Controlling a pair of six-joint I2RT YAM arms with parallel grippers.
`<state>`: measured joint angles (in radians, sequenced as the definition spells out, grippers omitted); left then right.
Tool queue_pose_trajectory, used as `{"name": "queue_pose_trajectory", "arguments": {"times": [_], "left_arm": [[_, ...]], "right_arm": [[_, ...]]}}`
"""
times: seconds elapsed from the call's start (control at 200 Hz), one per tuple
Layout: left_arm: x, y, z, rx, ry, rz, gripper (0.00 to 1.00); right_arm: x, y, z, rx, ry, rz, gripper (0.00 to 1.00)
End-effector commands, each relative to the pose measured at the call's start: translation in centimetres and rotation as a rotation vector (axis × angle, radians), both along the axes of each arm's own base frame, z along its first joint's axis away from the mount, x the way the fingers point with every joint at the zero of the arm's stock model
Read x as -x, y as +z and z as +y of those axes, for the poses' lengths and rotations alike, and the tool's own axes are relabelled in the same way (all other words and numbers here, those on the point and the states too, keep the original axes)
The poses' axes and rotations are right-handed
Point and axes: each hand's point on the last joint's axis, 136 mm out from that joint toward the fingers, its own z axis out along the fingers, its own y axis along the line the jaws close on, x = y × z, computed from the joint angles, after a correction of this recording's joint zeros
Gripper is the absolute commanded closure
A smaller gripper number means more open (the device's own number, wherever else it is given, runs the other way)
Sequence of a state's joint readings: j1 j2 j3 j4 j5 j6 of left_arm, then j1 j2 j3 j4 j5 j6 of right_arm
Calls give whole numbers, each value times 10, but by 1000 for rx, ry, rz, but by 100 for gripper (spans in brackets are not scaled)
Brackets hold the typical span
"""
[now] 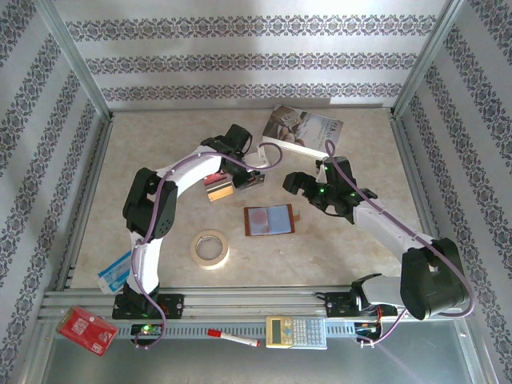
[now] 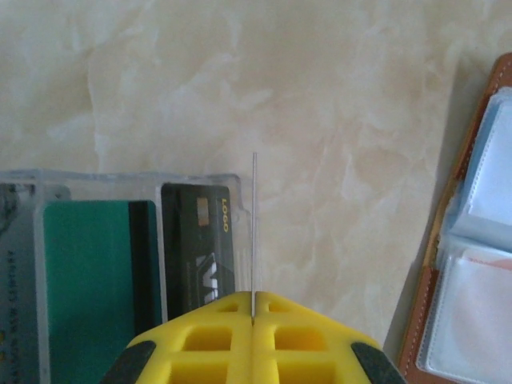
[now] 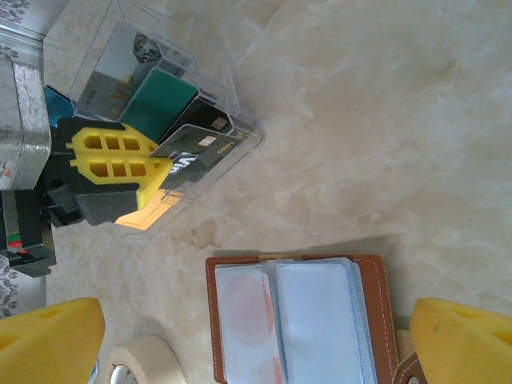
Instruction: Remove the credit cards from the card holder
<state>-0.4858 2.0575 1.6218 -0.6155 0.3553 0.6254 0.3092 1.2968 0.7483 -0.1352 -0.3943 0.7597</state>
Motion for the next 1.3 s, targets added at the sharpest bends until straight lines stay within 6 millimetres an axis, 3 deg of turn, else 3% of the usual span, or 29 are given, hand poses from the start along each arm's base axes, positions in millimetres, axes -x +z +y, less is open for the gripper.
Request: {"name": "queue_pose_trajectory", "arguments": {"times": [0.0,0.25,0.644,1.294], "left_arm": [[-5,26,4,72,3,-54,100],[-13,32,12,99,39,-83,100],[-22,20,11,68,31,-81,100],[-31,16,13,67,76,-103,79]], "right_arm": [[-7,5,3,-29,1,-7,2],[-8,1,5,-37,3,7,2],[-8,-2,6,-37,6,15,2],[-9,1,7,-48,7,16,3]]}}
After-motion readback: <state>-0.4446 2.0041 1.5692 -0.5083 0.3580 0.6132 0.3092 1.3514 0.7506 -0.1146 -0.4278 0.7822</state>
